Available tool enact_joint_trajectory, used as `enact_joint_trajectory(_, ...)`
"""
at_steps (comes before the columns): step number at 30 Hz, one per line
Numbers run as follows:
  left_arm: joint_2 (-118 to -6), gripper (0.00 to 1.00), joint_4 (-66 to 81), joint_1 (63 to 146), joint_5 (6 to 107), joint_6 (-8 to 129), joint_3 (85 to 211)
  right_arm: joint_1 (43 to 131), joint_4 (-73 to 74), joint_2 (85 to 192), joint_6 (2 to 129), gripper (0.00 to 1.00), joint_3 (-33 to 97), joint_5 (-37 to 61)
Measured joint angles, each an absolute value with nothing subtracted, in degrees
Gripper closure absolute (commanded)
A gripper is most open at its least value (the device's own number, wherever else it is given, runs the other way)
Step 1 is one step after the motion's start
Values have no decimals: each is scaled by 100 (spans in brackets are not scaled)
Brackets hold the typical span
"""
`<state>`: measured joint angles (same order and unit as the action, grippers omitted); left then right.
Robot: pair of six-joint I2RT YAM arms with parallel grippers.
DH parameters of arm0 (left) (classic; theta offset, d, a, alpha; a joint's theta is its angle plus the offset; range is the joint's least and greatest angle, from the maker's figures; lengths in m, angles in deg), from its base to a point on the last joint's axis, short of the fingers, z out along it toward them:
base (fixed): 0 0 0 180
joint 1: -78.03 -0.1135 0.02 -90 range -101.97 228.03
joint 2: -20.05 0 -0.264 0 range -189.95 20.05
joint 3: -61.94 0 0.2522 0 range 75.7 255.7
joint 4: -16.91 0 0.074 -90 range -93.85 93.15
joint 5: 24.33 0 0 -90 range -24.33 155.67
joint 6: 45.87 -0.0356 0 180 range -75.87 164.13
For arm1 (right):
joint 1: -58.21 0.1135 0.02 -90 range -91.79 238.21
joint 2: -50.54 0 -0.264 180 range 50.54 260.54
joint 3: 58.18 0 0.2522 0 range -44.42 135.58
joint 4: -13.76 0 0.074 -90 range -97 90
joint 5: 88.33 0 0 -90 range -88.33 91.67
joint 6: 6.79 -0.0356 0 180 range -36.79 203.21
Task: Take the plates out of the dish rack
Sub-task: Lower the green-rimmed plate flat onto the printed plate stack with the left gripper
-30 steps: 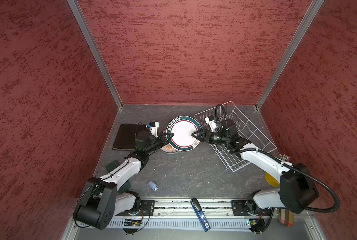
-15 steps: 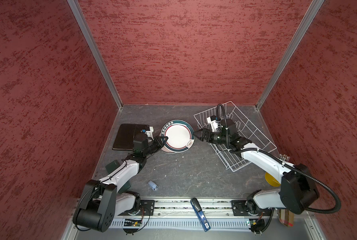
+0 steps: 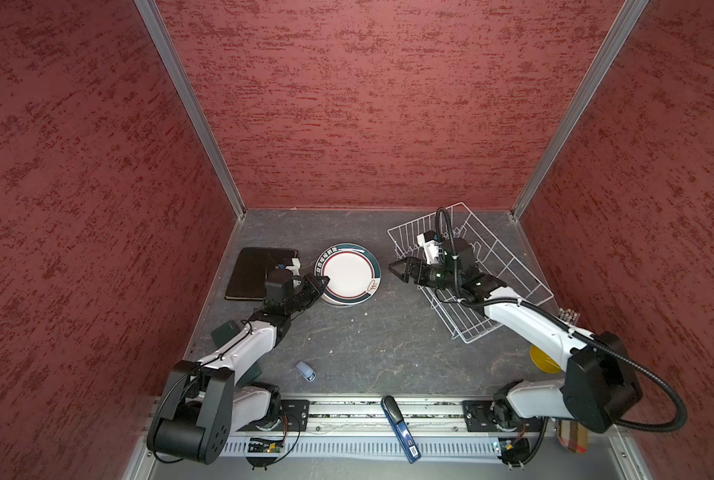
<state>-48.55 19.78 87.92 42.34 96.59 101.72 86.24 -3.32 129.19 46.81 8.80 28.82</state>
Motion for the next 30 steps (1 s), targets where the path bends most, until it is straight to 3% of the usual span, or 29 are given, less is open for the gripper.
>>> enact_joint_trajectory(30, -5991, 100, 2124, 8455, 4486, 9784, 10163, 8624, -533, 12712, 4683, 1, 880, 2821)
